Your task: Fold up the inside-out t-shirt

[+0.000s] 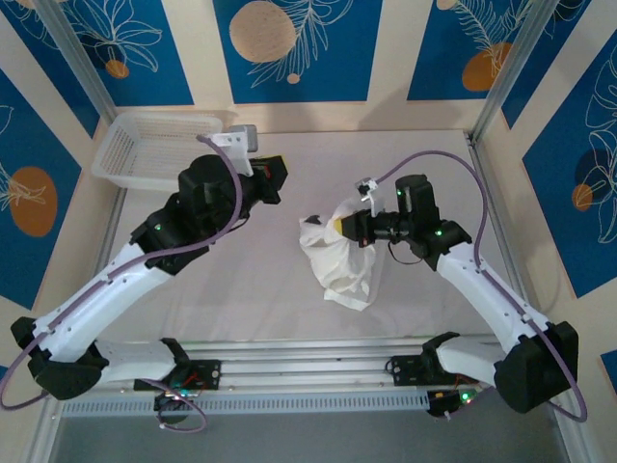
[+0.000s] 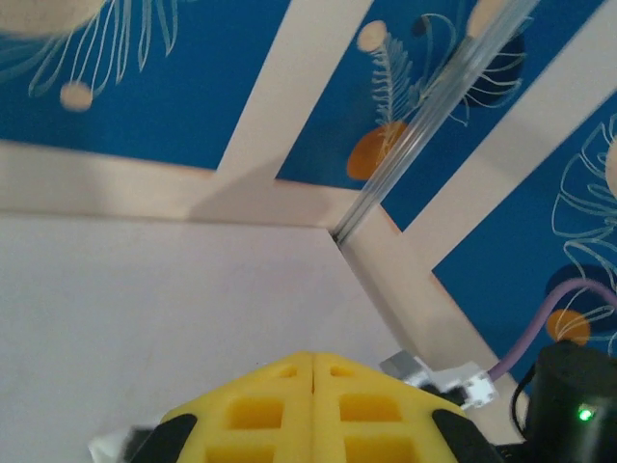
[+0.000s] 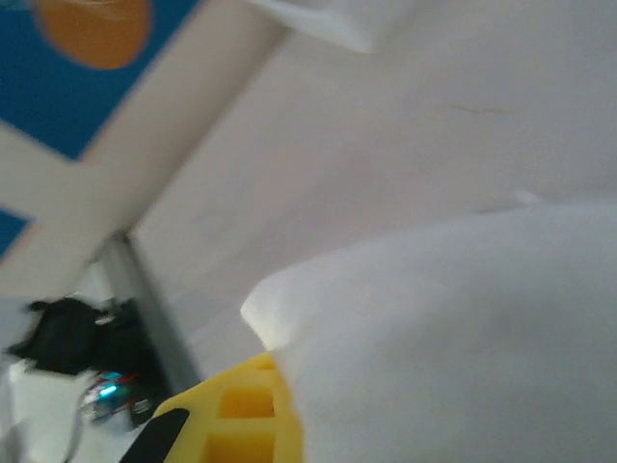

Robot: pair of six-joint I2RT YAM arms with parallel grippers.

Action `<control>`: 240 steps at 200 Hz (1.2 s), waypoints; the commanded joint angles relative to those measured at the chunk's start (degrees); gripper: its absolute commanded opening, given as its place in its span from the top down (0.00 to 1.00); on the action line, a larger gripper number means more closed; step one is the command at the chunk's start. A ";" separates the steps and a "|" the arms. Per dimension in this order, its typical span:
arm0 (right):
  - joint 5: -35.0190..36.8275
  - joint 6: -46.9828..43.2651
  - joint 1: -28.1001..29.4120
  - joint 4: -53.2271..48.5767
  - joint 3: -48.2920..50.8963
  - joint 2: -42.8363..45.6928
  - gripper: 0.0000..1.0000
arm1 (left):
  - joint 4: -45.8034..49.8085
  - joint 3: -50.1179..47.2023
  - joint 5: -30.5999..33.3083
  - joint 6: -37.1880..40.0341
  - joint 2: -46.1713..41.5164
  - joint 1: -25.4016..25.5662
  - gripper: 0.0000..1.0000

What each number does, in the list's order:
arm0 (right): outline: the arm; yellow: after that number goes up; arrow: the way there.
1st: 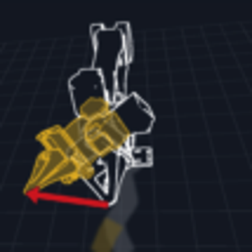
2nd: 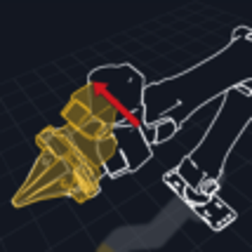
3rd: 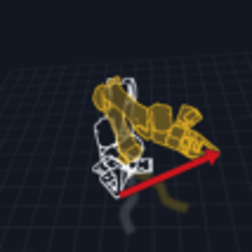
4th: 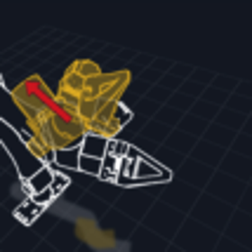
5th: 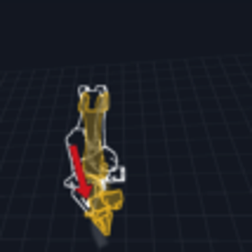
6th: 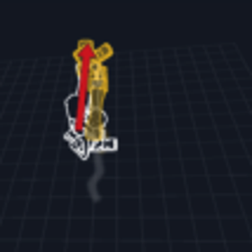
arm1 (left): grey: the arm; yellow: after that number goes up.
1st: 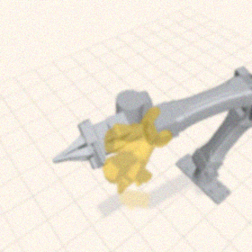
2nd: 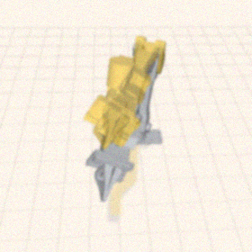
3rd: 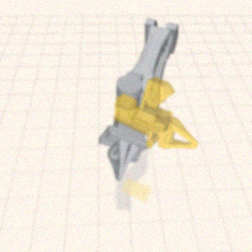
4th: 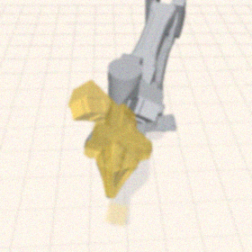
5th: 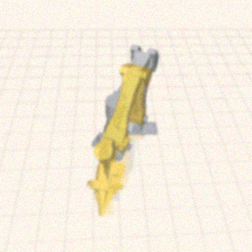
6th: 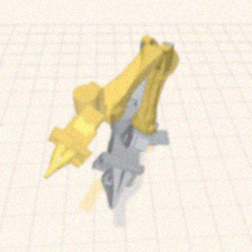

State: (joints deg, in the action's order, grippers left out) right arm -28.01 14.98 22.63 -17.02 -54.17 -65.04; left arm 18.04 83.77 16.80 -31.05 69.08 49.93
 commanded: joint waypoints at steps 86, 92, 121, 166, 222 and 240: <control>10.34 26.56 -1.63 -12.95 18.82 11.30 1.00 | 3.92 -13.41 -48.91 6.71 14.49 -15.44 0.44; 13.76 29.11 -1.70 -14.57 20.79 12.96 1.00 | 3.06 -13.92 -49.66 6.01 15.30 -14.80 0.42; 17.76 31.09 -2.33 -18.59 24.46 15.99 1.00 | 10.73 -7.68 -49.19 8.97 24.15 -9.10 0.37; 17.11 35.00 -2.07 -20.57 27.10 13.71 1.00 | 13.31 -2.27 -45.82 9.86 33.76 -2.88 0.32; 16.68 34.95 -1.98 -17.75 26.32 14.05 1.00 | 11.54 -1.59 -43.41 12.53 41.30 -0.81 0.33; 16.65 34.89 -1.98 -17.26 26.34 14.36 1.00 | 12.98 -1.84 -35.63 12.56 42.12 -0.97 0.32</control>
State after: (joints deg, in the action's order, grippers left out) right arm -11.75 49.10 20.60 -34.68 -27.24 -51.20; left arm 29.30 81.43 -27.24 -20.36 109.95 48.80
